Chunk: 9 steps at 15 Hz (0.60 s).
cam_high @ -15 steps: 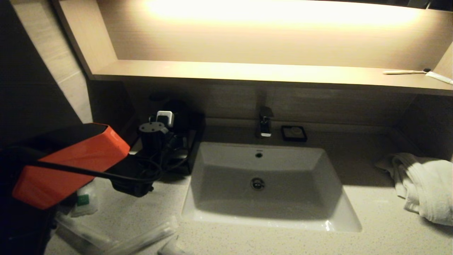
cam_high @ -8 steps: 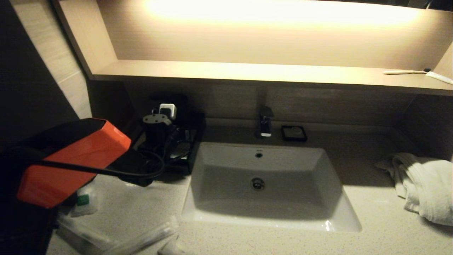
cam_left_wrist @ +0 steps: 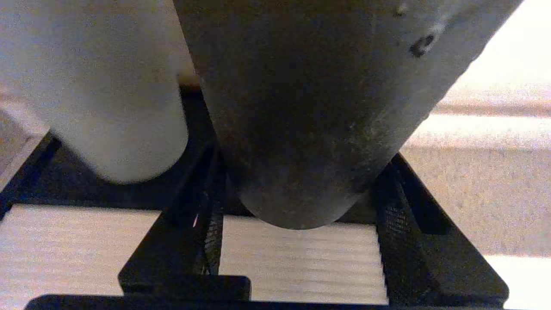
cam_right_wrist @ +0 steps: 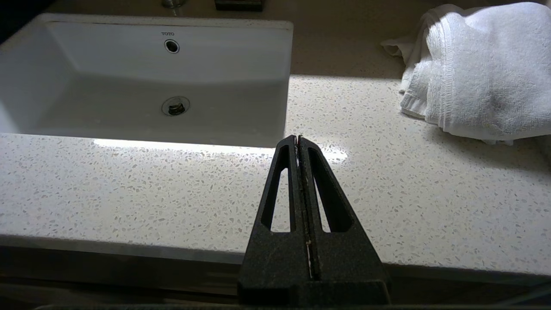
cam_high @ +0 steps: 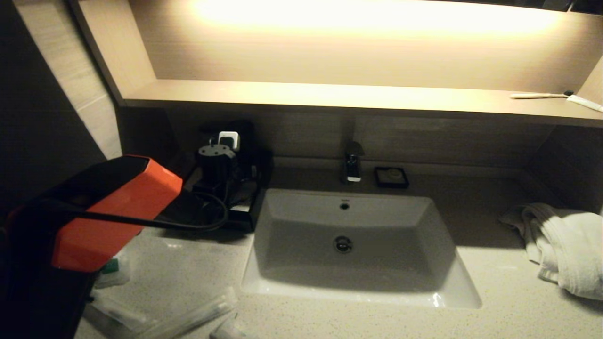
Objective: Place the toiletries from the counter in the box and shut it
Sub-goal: Place the cup on the storage box
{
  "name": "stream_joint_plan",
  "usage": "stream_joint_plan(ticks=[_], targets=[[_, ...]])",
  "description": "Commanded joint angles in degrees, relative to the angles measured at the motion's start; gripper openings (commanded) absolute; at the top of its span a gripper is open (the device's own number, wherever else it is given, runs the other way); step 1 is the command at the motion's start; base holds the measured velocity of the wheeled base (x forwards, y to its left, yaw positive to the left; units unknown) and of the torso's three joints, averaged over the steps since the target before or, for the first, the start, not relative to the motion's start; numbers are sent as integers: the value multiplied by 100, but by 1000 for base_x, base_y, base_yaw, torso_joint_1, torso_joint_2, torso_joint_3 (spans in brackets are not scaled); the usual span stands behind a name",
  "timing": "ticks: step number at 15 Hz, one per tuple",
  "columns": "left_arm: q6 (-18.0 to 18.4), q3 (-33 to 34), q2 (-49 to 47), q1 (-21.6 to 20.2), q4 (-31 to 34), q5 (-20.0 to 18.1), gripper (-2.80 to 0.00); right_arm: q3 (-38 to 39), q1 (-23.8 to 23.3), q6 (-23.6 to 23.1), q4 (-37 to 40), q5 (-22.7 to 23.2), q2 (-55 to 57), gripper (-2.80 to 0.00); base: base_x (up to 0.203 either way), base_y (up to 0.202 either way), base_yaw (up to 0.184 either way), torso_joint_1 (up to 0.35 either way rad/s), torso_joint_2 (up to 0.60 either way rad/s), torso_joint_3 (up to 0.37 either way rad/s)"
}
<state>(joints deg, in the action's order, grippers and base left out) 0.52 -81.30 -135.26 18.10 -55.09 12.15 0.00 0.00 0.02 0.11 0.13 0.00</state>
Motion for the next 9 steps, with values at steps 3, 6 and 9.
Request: stream_joint_plan(ticks=[3,6,9], targets=[[0,-661,-295,0,280,14,-280,0,-9,-2,-2,4,0,-280,0,0,0,0,0,0],[0,-815,-385,18,382,41,-280,0,0,-2,-2,4,0,-280,0,0,0,0,0,0],[6,-1001,-491,9,411,50,-280,0,0,-2,-2,4,0,-280,0,0,0,0,0,0]])
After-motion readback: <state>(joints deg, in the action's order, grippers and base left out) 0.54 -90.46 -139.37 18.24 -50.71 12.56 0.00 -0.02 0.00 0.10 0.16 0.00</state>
